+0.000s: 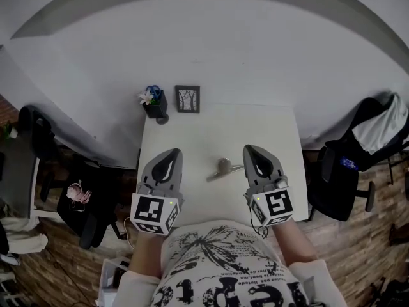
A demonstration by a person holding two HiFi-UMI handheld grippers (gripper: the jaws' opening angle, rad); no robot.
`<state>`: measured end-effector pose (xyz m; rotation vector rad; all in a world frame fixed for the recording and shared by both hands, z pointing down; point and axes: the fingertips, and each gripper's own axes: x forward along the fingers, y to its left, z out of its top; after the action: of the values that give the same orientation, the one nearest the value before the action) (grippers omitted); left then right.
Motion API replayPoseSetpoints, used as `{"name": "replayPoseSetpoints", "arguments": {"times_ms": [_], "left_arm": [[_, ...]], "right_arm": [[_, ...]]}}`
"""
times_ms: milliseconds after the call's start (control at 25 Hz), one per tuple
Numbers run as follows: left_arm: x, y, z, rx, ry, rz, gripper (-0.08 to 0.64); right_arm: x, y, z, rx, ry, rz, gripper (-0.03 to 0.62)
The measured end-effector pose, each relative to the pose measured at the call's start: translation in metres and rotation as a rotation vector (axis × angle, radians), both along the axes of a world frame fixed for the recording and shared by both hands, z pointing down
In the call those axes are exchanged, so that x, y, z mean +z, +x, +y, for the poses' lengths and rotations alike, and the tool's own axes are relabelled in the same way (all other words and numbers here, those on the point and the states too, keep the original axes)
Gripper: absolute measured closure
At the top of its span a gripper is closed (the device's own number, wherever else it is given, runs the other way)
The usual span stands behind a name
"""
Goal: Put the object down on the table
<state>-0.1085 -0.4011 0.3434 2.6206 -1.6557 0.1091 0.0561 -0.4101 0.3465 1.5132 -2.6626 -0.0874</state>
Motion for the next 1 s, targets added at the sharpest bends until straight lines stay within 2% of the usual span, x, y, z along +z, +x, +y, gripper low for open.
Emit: {"name": "replayPoseSetpoints", "arguments": {"times_ms": [320, 720, 1000], "left_arm": [[-0.005, 0.002, 0.003, 0.000, 0.012, -0.006, 0.548], [0.000, 0.007, 0.010, -0.002, 0.001, -0.030, 0.548], [0.007, 0.009, 0.008, -0.009, -0.016, -0.044, 0.548]], "right_arm": [[0.001, 0.003, 0.002, -0.007, -0.012, -0.034, 0.600], [0.013, -0.003, 0.009, -0.023, 0.007, 0.046, 0.601], [0.009, -0.004, 0.006, -0.040, -0.010, -0.016, 0.601]]}}
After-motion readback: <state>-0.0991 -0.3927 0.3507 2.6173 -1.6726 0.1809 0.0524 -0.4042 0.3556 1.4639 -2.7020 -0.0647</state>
